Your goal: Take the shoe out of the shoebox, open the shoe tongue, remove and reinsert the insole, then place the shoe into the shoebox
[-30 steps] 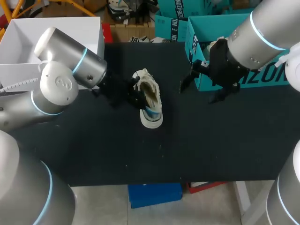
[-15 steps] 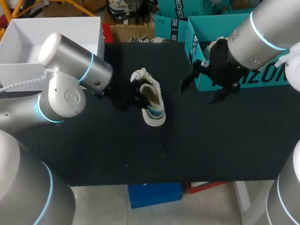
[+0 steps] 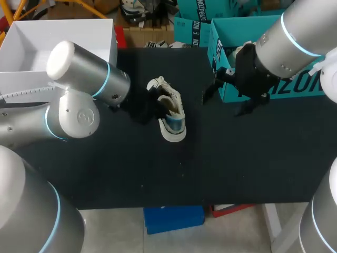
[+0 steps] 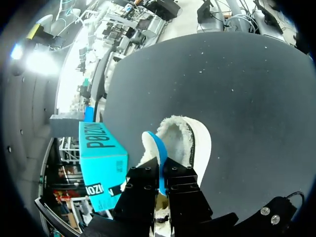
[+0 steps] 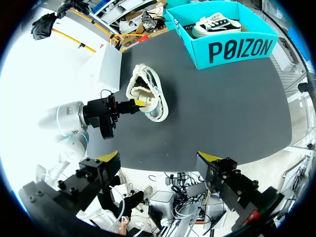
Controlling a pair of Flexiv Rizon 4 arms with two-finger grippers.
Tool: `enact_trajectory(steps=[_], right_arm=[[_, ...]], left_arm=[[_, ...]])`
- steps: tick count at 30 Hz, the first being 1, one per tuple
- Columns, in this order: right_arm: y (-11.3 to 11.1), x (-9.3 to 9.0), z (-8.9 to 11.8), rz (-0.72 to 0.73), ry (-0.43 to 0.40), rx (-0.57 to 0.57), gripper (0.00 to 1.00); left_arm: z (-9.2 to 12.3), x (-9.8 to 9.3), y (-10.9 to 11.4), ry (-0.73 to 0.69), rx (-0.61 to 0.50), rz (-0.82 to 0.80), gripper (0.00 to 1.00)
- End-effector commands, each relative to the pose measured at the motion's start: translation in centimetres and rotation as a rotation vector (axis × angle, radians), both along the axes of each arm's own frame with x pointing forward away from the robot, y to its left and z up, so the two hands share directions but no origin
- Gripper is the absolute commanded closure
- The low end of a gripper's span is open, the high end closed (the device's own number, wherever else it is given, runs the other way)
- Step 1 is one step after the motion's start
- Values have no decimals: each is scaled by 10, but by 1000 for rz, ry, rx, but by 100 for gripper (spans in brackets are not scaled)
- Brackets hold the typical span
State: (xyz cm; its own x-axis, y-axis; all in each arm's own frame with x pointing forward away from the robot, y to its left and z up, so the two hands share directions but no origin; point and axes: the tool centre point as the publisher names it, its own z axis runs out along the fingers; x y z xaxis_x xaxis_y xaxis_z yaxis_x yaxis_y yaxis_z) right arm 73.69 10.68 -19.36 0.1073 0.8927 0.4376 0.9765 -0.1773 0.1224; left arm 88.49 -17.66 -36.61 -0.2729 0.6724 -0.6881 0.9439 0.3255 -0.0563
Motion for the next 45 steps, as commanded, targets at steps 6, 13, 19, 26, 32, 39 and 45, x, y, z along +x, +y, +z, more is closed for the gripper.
enact_trajectory(steps=[6, 13, 19, 26, 32, 39, 45], right_arm=[[1, 0, 0, -1, 0, -2, 0], [1, 0, 0, -1, 0, -2, 0], [1, 0, 0, -1, 0, -2, 0], [1, 0, 0, -1, 0, -2, 0], [1, 0, 0, -1, 0, -2, 0], [1, 0, 0, -1, 0, -2, 0], [1, 0, 0, -1, 0, -2, 0]], left_arm=[[-9, 6, -3, -15, 10, 26, 100], [-6, 6, -4, -17, -7, 22, 0], [-6, 10, -7, -23, -19, 29, 0], [-4, 14, -11, -30, -27, 32, 0], [-3, 17, -13, -32, -16, 37, 100], [-8, 17, -12, -12, 49, 18, 100], [-17, 19, -7, -3, 143, 13, 100]])
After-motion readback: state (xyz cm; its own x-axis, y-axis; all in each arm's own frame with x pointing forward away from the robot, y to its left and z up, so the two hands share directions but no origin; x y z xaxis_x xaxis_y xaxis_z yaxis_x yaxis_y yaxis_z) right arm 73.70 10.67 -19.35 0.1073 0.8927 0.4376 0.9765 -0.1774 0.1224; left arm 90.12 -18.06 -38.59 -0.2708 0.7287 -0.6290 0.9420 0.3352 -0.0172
